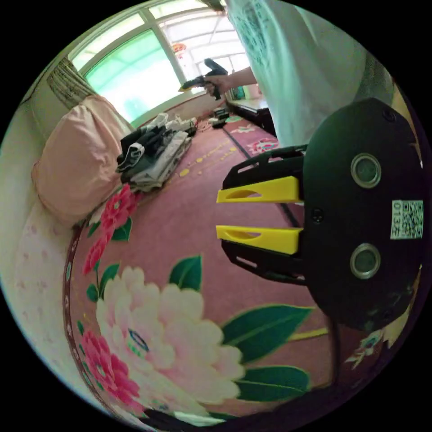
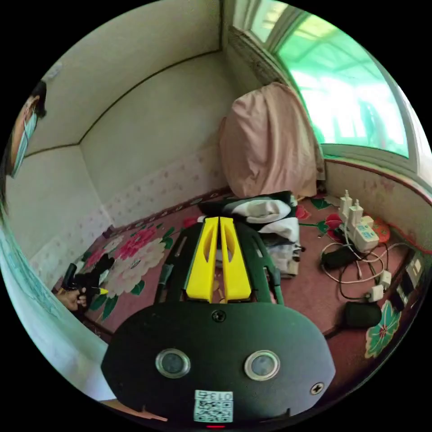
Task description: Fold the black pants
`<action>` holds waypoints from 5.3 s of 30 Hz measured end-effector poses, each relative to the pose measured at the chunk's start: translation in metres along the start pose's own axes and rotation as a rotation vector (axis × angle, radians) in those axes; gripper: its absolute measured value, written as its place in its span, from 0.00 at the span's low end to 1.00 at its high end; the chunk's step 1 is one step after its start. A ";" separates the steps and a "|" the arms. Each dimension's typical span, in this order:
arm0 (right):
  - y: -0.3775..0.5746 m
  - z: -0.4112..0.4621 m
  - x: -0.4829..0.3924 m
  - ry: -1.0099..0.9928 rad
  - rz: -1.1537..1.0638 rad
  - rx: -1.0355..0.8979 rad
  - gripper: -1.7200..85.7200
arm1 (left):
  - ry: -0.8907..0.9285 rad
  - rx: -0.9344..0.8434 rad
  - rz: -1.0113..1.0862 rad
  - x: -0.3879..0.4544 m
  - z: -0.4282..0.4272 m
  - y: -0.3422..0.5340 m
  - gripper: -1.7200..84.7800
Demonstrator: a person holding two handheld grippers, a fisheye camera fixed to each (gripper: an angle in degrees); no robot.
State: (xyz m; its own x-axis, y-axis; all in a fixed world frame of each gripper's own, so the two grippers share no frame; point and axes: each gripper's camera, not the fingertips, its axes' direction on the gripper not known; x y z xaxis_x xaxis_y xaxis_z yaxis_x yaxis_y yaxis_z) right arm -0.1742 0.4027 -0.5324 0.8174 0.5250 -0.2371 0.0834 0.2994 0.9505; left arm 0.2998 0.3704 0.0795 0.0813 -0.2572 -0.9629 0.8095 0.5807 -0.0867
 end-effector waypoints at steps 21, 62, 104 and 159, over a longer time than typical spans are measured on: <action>0.089 0.191 -0.926 -0.327 -0.793 0.116 0.08 | -0.996 0.307 -0.047 -0.288 -0.306 0.350 0.09; -0.163 0.370 -1.040 -1.087 -0.440 -0.020 0.02 | -0.071 0.864 0.488 -0.473 -0.593 0.364 0.03; 0.161 0.283 -0.492 -0.155 -0.300 -1.041 0.08 | 0.144 -0.270 0.294 -0.397 -0.004 0.193 0.06; -0.422 -0.411 -0.345 0.093 -0.182 0.358 0.03 | 0.476 0.918 0.659 -0.307 -0.519 0.151 0.09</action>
State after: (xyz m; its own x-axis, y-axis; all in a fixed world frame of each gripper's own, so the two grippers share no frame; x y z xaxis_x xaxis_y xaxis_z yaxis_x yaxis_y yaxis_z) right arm -0.7257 0.4230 -0.9343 0.7177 0.5635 -0.4091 0.4280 0.1066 0.8975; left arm 0.0957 0.9380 0.2297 0.5654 0.2995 -0.7685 0.8187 -0.3164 0.4791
